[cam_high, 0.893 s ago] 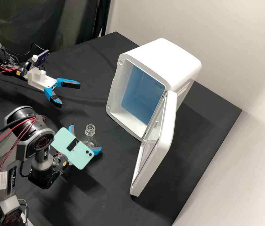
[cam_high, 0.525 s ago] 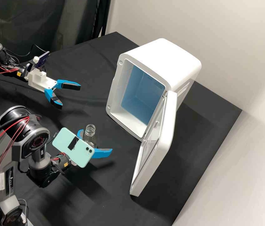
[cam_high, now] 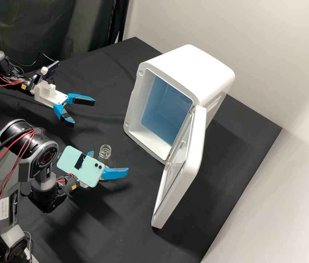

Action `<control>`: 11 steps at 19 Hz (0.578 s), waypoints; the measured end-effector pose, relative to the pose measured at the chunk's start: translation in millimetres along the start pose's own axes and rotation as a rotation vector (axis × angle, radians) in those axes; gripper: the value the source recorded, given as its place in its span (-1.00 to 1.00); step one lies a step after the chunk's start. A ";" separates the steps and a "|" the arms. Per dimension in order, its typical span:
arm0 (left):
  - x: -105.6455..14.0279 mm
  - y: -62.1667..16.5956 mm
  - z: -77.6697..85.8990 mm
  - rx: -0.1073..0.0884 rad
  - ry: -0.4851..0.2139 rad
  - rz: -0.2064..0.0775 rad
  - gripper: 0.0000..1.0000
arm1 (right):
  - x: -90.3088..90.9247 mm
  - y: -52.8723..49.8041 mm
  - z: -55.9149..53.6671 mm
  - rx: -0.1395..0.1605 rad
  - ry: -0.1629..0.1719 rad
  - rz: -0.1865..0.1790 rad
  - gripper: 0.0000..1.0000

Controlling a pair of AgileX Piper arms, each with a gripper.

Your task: Place the flask in the incubator

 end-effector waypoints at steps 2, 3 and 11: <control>0.1 -0.5 -0.2 -0.001 0.000 -0.001 1.00 | 2.0 -5.2 -0.1 -0.010 -0.003 -0.026 1.00; 0.3 -1.7 -0.7 -0.003 0.002 -0.005 1.00 | 3.3 -6.0 -0.6 -0.011 -0.002 -0.028 1.00; 1.2 -1.5 -1.1 -0.002 0.001 -0.004 1.00 | 5.7 -4.9 -1.3 -0.007 -0.008 -0.017 1.00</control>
